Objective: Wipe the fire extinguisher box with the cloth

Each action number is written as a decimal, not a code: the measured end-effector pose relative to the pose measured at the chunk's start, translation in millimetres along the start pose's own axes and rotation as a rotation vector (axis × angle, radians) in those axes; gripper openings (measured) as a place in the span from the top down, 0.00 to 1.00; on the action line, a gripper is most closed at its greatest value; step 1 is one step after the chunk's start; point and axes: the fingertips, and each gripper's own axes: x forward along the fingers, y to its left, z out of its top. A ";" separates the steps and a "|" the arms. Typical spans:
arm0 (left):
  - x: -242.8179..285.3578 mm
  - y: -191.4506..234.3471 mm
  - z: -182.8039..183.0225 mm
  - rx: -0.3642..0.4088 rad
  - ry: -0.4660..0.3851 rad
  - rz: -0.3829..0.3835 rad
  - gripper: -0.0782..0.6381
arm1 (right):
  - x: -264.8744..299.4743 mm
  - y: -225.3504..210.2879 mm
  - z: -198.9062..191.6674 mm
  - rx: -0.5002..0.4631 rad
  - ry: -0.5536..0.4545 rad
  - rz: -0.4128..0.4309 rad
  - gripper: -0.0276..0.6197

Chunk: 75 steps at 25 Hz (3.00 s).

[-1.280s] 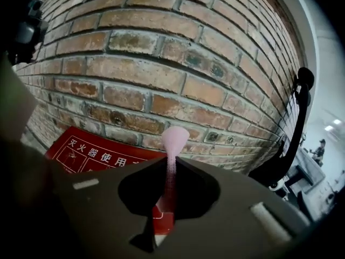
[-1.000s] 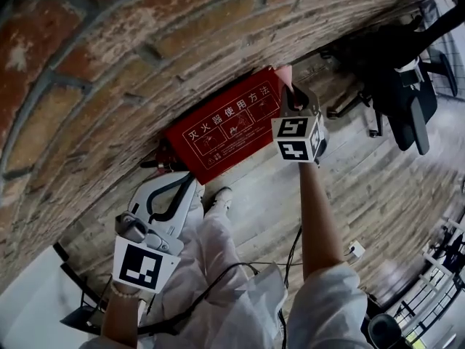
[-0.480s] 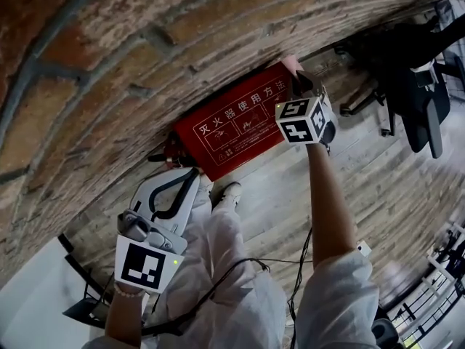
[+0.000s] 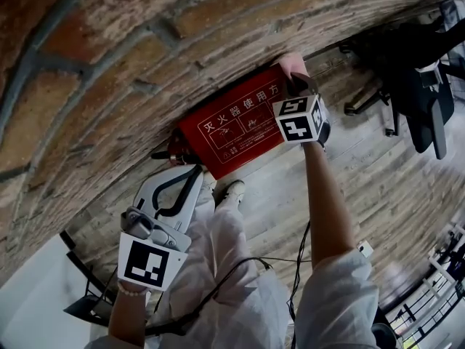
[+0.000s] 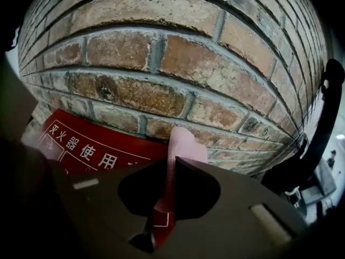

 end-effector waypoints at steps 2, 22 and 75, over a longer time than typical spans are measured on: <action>-0.1 -0.1 0.0 -0.001 -0.003 -0.001 0.89 | 0.2 2.7 1.1 0.004 -0.004 0.005 0.91; -7.7 2.2 -4.2 -0.012 -0.015 -0.009 0.89 | -9.5 35.4 9.2 0.089 -0.039 0.045 0.91; -34.4 19.1 -27.7 -0.024 -0.032 -0.014 0.89 | -49.6 229.6 47.8 -0.066 -0.134 0.335 0.91</action>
